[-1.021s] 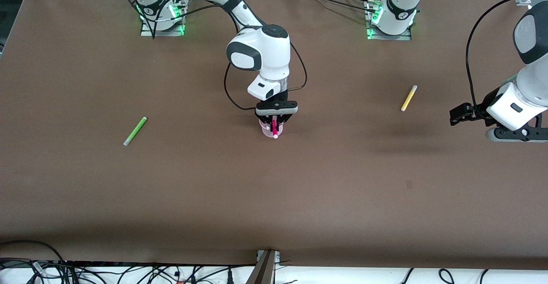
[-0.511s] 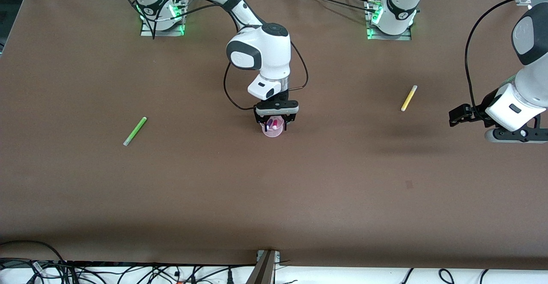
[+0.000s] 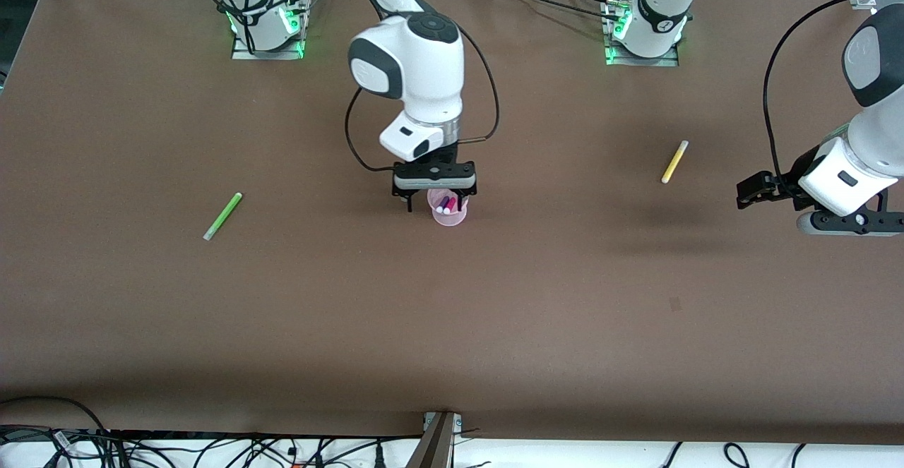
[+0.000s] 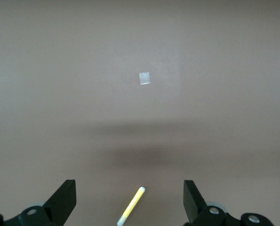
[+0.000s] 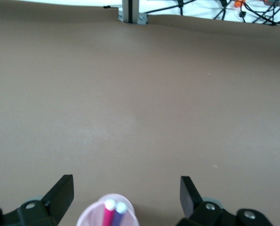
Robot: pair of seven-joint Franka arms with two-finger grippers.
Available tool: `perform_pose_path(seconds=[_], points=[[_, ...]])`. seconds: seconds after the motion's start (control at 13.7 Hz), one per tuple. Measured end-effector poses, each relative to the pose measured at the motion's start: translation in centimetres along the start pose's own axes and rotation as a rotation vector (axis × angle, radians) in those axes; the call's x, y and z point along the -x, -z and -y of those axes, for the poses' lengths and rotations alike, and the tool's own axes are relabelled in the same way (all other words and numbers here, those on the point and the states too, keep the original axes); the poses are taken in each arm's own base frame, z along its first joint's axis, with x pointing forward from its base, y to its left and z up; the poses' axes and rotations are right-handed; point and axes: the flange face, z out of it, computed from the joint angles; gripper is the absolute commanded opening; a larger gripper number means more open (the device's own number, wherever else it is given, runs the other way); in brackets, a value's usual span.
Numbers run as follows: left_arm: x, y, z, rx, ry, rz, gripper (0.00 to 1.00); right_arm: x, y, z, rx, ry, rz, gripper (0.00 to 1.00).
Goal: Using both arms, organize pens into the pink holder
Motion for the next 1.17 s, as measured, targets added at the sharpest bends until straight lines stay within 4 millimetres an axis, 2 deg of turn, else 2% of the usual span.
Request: perform_pose_path(seconds=[0.07, 0.22, 0.44, 0.73, 0.8, 1.02, 1.17], points=[[0.0, 0.0, 0.0, 0.004, 0.001, -0.003, 1.0, -2.0, 1.3, -2.5, -0.02, -0.015, 0.036, 1.0], [-0.1, 0.1, 0.0, 0.005, 0.002, -0.011, 1.0, -5.8, 3.0, -9.2, -0.047, -0.038, 0.124, 1.0], [-0.1, 0.5, -0.1, 0.004, 0.001, -0.021, 1.0, -8.5, 5.5, -19.1, 0.003, -0.05, 0.254, 1.0], [0.0, 1.0, -0.2, 0.003, 0.0, -0.03, 1.0, -9.1, 10.8, -30.4, 0.033, -0.002, 0.406, 1.0], [0.0, 1.0, -0.2, 0.003, -0.001, -0.03, 1.0, -9.0, 11.9, -32.7, 0.021, -0.004, 0.426, 1.0], [0.0, 1.0, -0.3, 0.003, -0.002, -0.031, 1.0, -8.7, 14.0, -37.7, -0.005, -0.019, 0.464, 1.0], [0.0, 1.0, -0.3, 0.003, -0.003, -0.031, 1.0, -8.2, 14.1, -40.5, -0.036, -0.034, 0.489, 1.0]])
